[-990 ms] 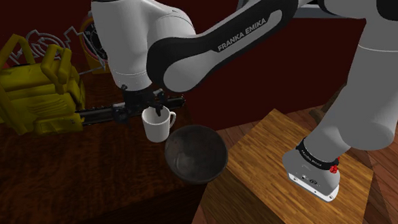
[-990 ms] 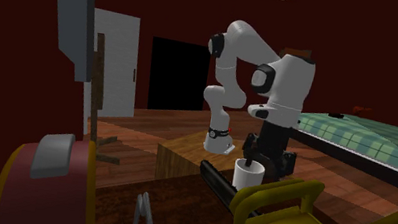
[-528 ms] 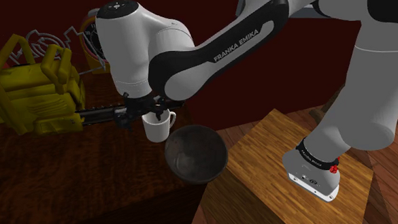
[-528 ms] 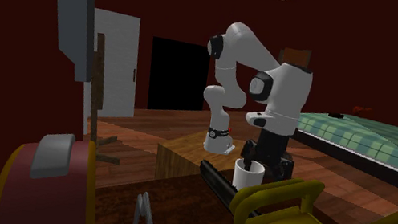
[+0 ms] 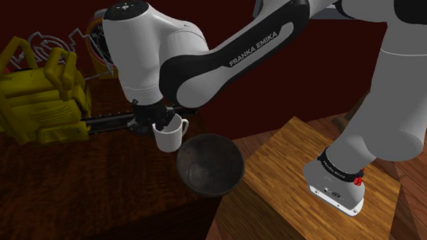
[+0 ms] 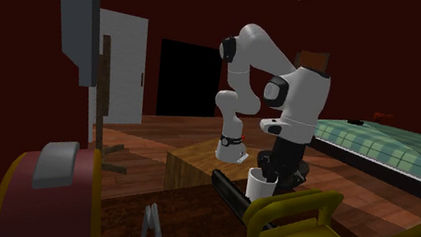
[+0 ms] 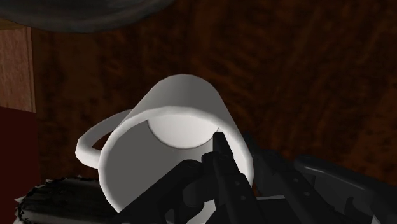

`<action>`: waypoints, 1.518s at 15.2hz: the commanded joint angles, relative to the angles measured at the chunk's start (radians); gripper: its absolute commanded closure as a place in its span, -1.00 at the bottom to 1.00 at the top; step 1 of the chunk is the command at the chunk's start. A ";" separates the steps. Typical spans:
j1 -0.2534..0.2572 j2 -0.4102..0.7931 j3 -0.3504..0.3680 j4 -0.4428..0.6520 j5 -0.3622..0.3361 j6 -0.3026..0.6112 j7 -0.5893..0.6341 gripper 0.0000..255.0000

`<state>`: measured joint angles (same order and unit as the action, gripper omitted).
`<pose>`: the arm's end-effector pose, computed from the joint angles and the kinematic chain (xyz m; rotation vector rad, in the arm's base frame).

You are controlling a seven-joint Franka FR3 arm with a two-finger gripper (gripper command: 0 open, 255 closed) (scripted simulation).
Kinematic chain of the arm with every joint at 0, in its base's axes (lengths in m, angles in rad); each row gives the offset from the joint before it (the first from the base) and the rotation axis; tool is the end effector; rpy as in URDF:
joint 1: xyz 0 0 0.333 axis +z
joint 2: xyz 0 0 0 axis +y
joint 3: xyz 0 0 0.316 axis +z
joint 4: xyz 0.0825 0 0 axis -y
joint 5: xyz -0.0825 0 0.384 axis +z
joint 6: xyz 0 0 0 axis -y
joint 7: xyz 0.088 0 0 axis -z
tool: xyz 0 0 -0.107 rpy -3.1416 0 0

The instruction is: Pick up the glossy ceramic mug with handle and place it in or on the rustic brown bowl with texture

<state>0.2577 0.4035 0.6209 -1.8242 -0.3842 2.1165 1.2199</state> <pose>0.4379 0.4565 0.3480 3.0649 -0.2633 0.1108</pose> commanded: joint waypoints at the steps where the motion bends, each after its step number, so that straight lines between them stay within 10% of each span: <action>1: 0.000 0.000 0.000 0.000 0.000 0.000 0.000 1.00; 23: -0.019 -0.091 0.035 0.116 0.080 -0.185 -0.065 1.00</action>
<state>0.2379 0.3150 0.6550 -1.7218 -0.3076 1.9474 1.1588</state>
